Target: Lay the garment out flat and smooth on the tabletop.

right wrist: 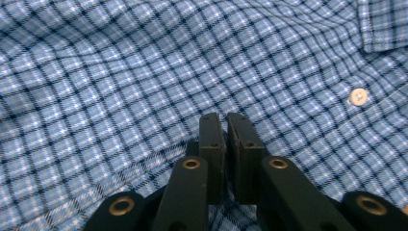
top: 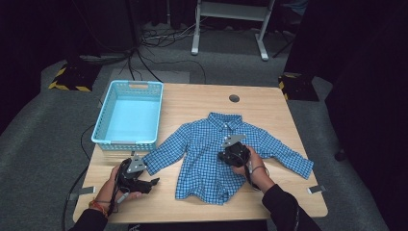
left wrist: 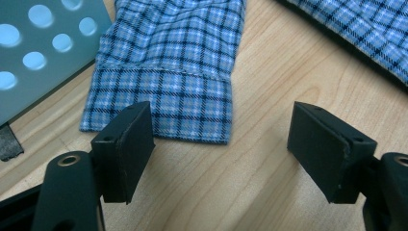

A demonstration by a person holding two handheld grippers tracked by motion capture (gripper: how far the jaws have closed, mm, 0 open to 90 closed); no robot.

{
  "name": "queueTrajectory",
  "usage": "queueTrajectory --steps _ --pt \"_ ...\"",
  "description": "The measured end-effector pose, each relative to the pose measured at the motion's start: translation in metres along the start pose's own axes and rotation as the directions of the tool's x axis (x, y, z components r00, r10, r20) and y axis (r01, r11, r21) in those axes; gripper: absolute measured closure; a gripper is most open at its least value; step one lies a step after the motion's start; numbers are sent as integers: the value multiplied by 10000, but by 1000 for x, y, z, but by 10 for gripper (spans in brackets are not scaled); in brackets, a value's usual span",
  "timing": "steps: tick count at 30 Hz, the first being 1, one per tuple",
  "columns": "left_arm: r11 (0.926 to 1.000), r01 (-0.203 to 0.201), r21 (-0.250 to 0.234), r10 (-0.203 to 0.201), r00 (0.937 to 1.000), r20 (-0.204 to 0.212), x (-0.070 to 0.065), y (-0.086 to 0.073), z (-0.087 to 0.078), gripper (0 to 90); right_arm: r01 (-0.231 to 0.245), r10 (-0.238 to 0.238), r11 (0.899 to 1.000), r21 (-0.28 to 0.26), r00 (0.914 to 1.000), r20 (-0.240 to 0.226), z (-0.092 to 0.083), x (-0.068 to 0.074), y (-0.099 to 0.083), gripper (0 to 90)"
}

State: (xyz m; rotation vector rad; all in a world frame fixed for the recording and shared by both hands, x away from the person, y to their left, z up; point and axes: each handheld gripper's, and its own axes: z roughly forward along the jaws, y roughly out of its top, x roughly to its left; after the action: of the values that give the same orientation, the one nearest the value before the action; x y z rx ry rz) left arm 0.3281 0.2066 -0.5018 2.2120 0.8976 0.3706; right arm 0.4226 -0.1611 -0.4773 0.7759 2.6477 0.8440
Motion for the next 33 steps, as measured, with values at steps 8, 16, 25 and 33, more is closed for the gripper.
queueTrajectory --steps 8,16,25,33 --pt "10000 4 -20 -4 10000 -4 0 0 0 242 -192 192 9989 -426 9998 1 -25 -7 -8 864" --pt "10000 -1 -11 1 10000 1 0 0 0 242 -406 405 9961 -790 9992 -22 -59 -17 -30 865" --pt "10000 9 -2 -9 10000 -2 0 0 0 242 -574 576 9927 -1065 9983 -9 -95 -19 -61 865" --pt "10000 18 -14 -18 10000 6 0 0 0 242 -875 888 9888 -1211 9960 53 -115 -18 -89 865"
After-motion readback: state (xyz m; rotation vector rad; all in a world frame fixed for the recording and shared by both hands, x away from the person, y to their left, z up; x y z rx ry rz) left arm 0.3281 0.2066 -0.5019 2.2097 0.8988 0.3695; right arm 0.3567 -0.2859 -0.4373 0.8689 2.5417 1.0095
